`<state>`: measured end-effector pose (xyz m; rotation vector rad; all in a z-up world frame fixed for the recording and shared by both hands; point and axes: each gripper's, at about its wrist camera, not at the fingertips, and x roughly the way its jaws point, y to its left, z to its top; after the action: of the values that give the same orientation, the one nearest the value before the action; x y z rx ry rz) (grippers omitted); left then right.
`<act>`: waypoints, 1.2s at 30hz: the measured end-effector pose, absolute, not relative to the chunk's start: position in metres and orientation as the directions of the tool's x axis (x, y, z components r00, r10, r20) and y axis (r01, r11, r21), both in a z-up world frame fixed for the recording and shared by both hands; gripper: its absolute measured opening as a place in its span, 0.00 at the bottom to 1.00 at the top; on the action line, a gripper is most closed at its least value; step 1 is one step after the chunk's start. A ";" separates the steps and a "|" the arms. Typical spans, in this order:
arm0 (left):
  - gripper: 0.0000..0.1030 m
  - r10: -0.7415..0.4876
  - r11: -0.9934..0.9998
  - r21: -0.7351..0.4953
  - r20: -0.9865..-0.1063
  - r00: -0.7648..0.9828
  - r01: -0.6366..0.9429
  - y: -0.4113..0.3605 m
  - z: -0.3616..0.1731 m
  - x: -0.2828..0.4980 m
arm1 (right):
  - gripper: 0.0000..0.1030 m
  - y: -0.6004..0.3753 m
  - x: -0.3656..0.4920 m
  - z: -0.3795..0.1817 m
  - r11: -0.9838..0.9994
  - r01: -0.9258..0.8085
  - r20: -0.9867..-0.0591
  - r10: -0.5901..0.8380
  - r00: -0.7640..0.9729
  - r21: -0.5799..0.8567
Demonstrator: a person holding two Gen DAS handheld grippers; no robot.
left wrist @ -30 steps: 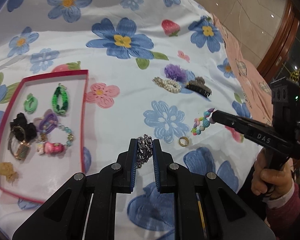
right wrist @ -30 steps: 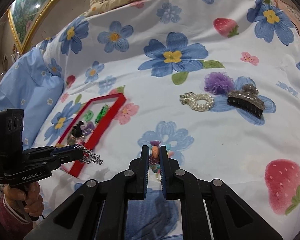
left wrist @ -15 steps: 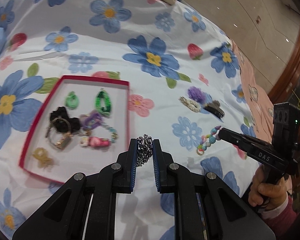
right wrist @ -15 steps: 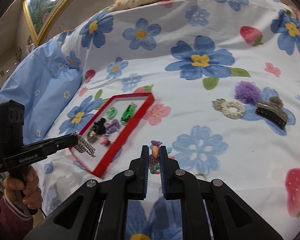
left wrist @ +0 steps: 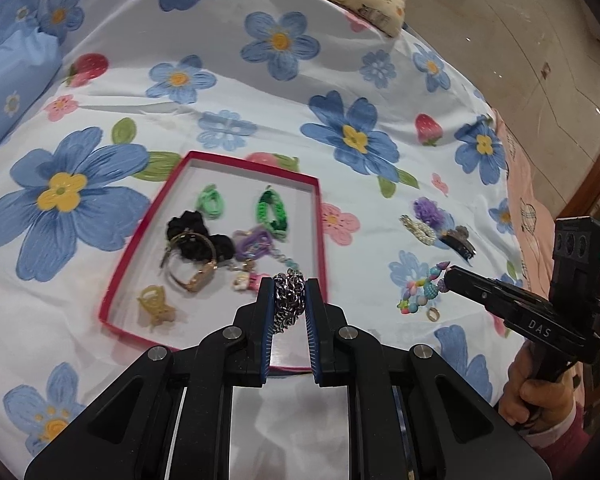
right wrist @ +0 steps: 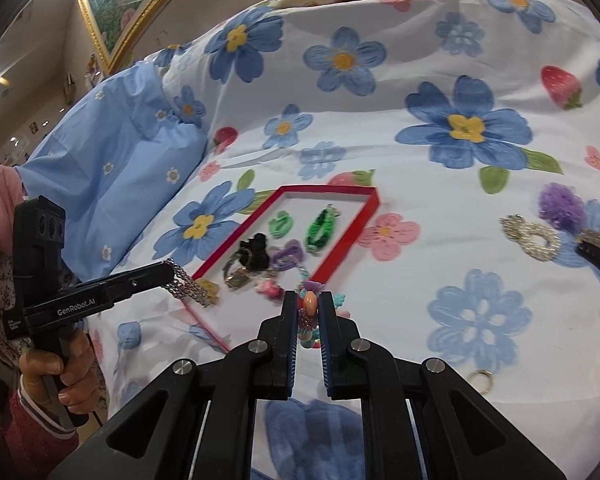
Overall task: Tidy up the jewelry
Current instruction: 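Carry the silver chain and beaded bracelet over the tray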
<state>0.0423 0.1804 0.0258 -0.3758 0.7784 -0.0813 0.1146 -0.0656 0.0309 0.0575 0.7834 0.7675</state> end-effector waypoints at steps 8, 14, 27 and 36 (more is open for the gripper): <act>0.13 -0.189 0.922 -0.370 -0.684 0.705 -0.111 0.200 0.013 0.040 | 0.09 -0.026 0.114 0.029 0.688 -0.653 -0.620 0.670 0.408 0.315; 0.13 -0.186 0.918 -0.374 -0.697 0.692 -0.129 0.209 0.002 0.044 | 0.09 0.000 0.115 0.022 0.663 -0.675 -0.634 0.682 0.364 0.325; 0.13 -0.181 0.916 -0.367 -0.738 0.650 -0.162 0.220 -0.030 0.064 | 0.10 0.049 0.128 -0.012 0.635 -0.696 -0.688 0.669 0.281 0.334; 0.13 -0.194 0.905 -0.378 -0.772 0.605 -0.192 0.227 -0.058 0.071 | 0.10 0.057 0.137 -0.047 0.661 -0.678 -0.753 0.613 0.241 0.322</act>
<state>0.0705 0.2266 -0.0576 -0.4550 0.9301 -0.0011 0.1369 0.0571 -0.0466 -0.0757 0.9915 0.8839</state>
